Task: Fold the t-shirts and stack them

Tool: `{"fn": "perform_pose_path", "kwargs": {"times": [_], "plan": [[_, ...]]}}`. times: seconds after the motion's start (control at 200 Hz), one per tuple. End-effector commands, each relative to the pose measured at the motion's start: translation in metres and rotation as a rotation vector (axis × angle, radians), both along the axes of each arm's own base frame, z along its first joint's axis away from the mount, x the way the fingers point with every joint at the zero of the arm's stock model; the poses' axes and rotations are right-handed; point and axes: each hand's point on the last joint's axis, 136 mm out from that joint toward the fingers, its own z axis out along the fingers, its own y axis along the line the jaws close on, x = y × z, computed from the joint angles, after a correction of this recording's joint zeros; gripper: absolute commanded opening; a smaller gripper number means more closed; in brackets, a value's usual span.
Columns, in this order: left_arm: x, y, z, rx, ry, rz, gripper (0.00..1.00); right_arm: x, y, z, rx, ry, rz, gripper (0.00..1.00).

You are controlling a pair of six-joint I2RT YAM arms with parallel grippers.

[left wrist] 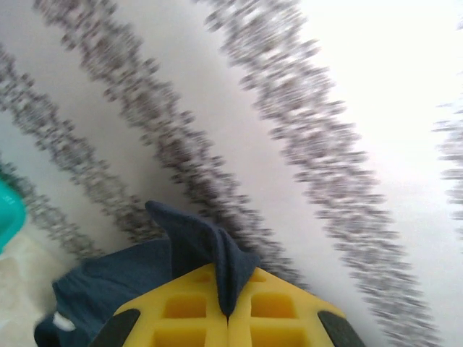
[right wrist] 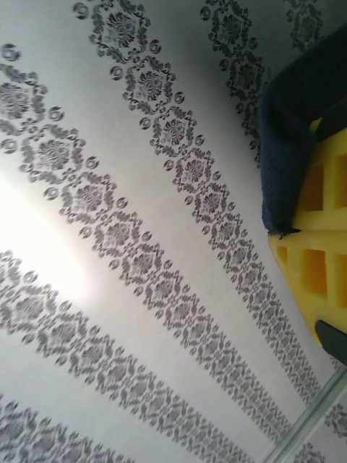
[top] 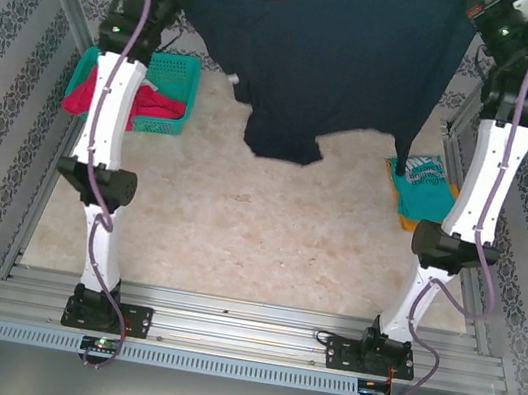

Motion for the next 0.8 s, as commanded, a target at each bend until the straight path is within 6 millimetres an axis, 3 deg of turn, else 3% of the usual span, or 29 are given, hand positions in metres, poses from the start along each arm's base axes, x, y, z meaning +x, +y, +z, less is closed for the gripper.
{"fn": "perform_pose_path", "kwargs": {"times": [0.0, 0.04, 0.1, 0.22, 0.34, 0.58, 0.689, 0.794], "plan": [[-0.057, 0.013, 0.075, 0.032, -0.161, 0.019, 0.0, -0.037, 0.008, 0.016, -0.041, -0.026, 0.025, 0.0], [-0.063, 0.012, 0.069, 0.042, -0.128, 0.01, 0.0, -0.044, 0.011, 0.013, -0.053, -0.02, 0.028, 0.0], [-0.071, 0.01, 0.049, 0.051, -0.056, -0.005, 0.0, -0.049, 0.013, -0.009, -0.067, 0.022, 0.035, 0.0], [-0.081, 0.002, -0.017, 0.012, 0.091, -0.047, 0.0, -0.066, 0.02, -0.069, -0.082, 0.144, 0.066, 0.0], [-0.107, -0.005, -0.102, -0.071, 0.247, -0.066, 0.0, -0.087, 0.028, -0.161, -0.038, 0.329, 0.103, 0.0], [-0.198, -0.008, -0.263, -0.149, 0.577, -0.031, 0.0, -0.157, 0.038, -0.362, 0.062, 0.764, 0.098, 0.0], [-0.229, -0.008, -0.327, -0.165, 0.699, -0.021, 0.0, -0.184, 0.038, -0.435, 0.096, 0.932, 0.074, 0.0], [-0.251, -0.006, -0.374, -0.16, 0.787, -0.005, 0.0, -0.201, 0.035, -0.486, 0.128, 1.07, 0.035, 0.0]]}}
